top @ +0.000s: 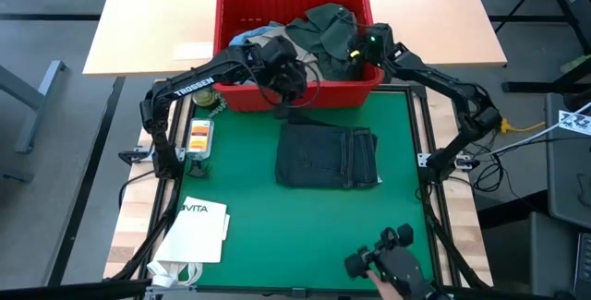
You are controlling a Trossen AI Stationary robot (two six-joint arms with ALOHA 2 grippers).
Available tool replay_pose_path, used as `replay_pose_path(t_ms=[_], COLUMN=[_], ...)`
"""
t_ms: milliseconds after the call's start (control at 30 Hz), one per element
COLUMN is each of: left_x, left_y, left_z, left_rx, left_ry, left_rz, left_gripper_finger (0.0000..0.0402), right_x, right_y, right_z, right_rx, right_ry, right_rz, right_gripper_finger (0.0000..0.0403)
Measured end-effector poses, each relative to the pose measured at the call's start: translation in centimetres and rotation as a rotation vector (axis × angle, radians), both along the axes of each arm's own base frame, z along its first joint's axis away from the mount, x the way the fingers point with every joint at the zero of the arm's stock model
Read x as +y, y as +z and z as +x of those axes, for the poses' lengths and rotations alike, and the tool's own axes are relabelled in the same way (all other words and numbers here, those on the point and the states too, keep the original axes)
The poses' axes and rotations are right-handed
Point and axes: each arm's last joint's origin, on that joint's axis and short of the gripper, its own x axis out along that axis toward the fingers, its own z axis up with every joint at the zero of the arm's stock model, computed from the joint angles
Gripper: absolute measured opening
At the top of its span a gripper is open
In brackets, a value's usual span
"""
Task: Fold Laundry from Bin
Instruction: Fold the green shirt
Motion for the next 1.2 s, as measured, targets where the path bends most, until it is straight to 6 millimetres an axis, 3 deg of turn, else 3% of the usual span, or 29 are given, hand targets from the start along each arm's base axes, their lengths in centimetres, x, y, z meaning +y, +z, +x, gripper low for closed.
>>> replay_pose_path(t_ms=[233, 400, 633, 767, 967, 1200], left_x=[0.2, 0.4, 0.9, 1.1, 1.4, 1.0], left_y=[-0.5, -1.1, -2.2, -2.9, -3.9, -3.9], left_z=[0.6, 1.1, 1.9, 2.5, 3.1, 3.3], left_rx=[-0.002, 0.003, 0.027, 0.043, 0.062, 0.062], left_ry=[-0.003, -0.004, -0.021, -0.038, -0.040, -0.049], left_rz=[-0.002, -0.004, 0.003, 0.016, 0.008, 0.008], left_gripper_finger=[0.0092, 0.0092, 0.0092, 0.0092, 0.0092, 0.0092], right_x=[-2.7, -3.9, -4.4, -4.4, -4.5, -5.3], right_y=[-0.6, -2.3, -0.7, -0.6, -1.4, -4.2], right_z=[2.2, 3.2, 3.1, 3.1, 3.1, 3.7], right_rx=[0.003, 0.187, 0.388, 0.411, 0.417, 0.496], right_ry=[-0.007, 0.074, 0.051, 0.104, 0.184, 0.203], right_rz=[0.024, 0.112, 0.056, 0.047, 0.100, 0.138], right_gripper_finger=[0.0179, 0.0179, 0.0179, 0.0179, 0.0179, 0.0179])
